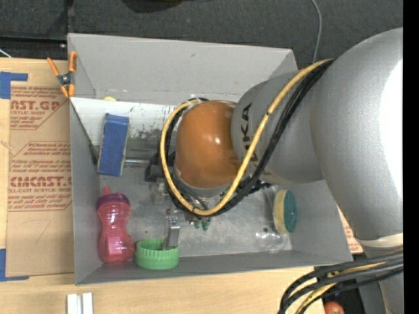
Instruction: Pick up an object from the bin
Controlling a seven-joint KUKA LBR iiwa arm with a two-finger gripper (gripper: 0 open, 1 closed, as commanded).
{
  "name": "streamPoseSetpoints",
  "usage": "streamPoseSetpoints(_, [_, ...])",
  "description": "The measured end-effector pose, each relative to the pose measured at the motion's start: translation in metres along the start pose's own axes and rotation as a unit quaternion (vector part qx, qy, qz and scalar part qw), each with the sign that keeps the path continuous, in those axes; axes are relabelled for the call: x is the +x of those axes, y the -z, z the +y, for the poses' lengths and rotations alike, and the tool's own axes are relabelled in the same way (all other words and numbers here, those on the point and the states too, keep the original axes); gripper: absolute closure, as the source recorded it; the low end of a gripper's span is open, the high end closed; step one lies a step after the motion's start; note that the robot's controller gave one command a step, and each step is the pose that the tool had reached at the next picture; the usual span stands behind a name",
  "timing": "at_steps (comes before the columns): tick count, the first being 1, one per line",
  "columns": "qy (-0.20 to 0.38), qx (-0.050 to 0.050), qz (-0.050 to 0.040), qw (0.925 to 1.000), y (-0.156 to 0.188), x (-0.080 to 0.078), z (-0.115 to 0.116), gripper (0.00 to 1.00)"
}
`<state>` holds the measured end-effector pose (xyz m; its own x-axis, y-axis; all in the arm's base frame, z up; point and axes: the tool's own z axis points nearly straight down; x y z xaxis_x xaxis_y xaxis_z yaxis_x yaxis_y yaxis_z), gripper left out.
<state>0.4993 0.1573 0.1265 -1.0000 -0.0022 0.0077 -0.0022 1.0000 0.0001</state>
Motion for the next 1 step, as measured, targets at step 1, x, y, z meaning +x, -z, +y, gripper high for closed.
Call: streamPoseSetpoints(1, [-0.001, -0.001, -0.0036, 1.0000, 0.0039, -0.0023, -0.0008, 0.00])
